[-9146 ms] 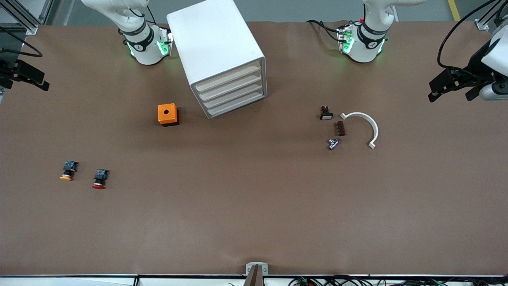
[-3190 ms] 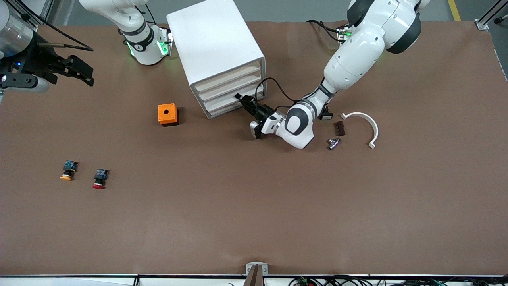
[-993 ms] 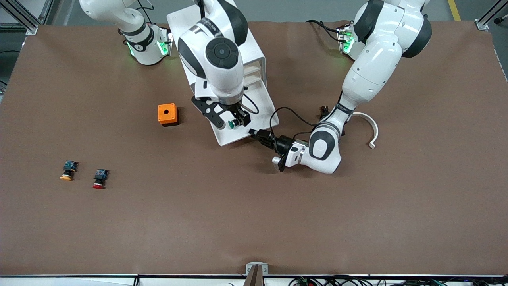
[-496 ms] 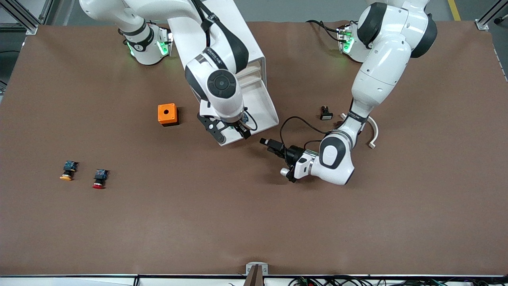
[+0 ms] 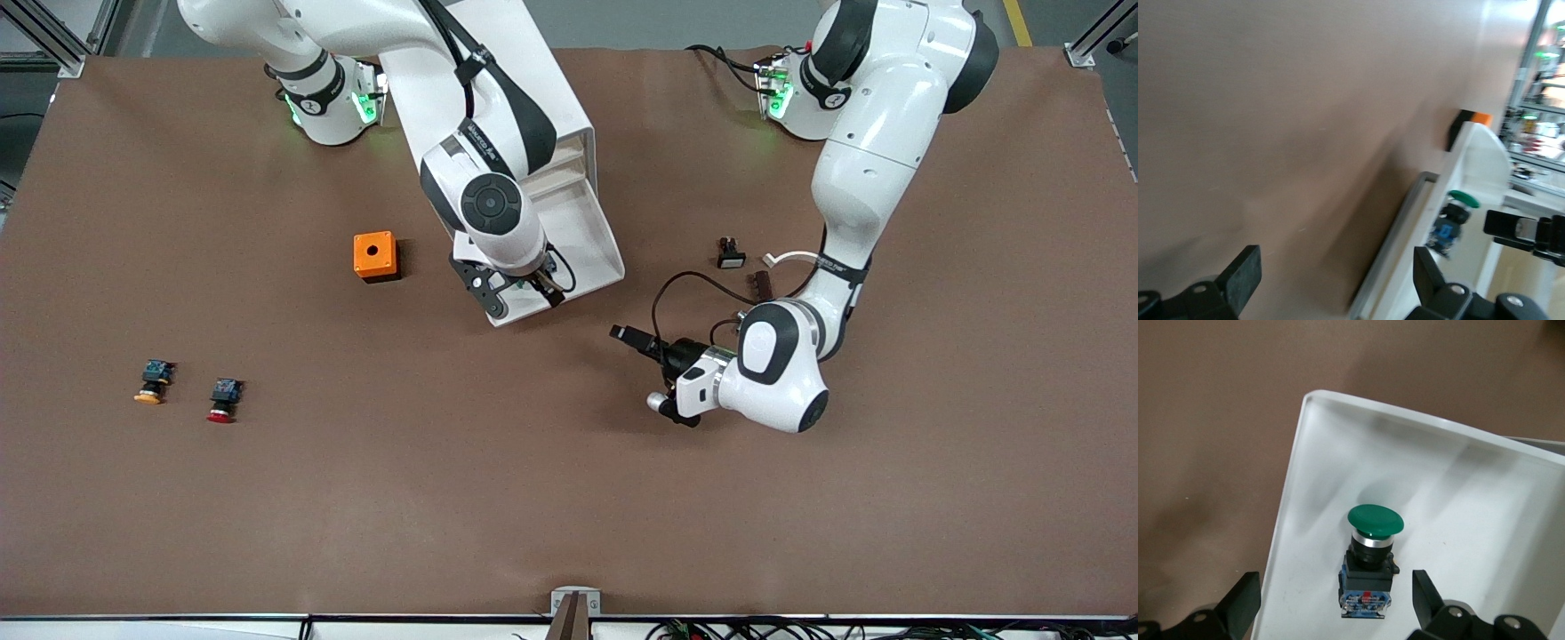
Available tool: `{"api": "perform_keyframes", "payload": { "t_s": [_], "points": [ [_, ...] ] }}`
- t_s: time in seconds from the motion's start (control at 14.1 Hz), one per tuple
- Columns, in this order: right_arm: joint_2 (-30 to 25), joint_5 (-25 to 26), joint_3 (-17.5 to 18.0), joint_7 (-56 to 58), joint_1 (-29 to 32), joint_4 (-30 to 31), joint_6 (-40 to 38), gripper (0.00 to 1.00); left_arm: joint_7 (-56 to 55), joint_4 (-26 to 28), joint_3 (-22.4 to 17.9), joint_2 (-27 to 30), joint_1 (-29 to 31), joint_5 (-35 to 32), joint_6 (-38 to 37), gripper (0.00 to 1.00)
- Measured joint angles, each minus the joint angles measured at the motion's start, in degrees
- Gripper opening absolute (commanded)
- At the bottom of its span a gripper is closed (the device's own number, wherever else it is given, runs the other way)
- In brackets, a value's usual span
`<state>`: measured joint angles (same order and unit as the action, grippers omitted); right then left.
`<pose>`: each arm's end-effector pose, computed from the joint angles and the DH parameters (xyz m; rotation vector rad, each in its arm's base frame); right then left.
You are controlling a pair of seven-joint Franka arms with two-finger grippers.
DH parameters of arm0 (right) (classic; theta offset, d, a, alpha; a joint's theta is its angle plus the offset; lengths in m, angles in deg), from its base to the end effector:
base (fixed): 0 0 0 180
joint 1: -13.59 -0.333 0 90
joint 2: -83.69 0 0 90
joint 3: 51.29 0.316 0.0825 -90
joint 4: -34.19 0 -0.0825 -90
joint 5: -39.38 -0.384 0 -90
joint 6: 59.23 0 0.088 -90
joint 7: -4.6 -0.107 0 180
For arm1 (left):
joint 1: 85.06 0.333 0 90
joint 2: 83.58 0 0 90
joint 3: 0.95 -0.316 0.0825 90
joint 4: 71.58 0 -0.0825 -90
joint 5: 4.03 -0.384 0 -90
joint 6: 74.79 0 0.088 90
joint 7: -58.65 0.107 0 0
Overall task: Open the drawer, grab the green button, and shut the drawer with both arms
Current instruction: 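Grasp the green button with the right gripper while the left gripper withdraws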
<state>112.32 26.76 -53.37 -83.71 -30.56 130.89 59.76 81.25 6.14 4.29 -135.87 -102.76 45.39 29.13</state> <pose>0.4817 0.4530 0.3010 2.7751 -1.3770 -0.3095 0.6258 -0.3191 0.1711 2.2094 -0.3886 -0.5164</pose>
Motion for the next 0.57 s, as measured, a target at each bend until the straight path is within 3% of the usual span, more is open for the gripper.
{"api": "perform_keyframes", "payload": {
  "t_s": [0.35, 0.57],
  "points": [
    [0.1, -1.8, 0.1, 0.0, -0.7, 1.8, -0.1, 1.00, -3.3, -0.9, -2.6, 0.8, 0.0, -6.7, 0.0, 1.00],
    [0.1, -2.2, 0.2, 0.0, -1.0, 2.0, -0.1, 1.00, -5.7, -2.4, -3.7, 1.7, 0.0, -14.4, 0.0, 1.00]
  ]
}}
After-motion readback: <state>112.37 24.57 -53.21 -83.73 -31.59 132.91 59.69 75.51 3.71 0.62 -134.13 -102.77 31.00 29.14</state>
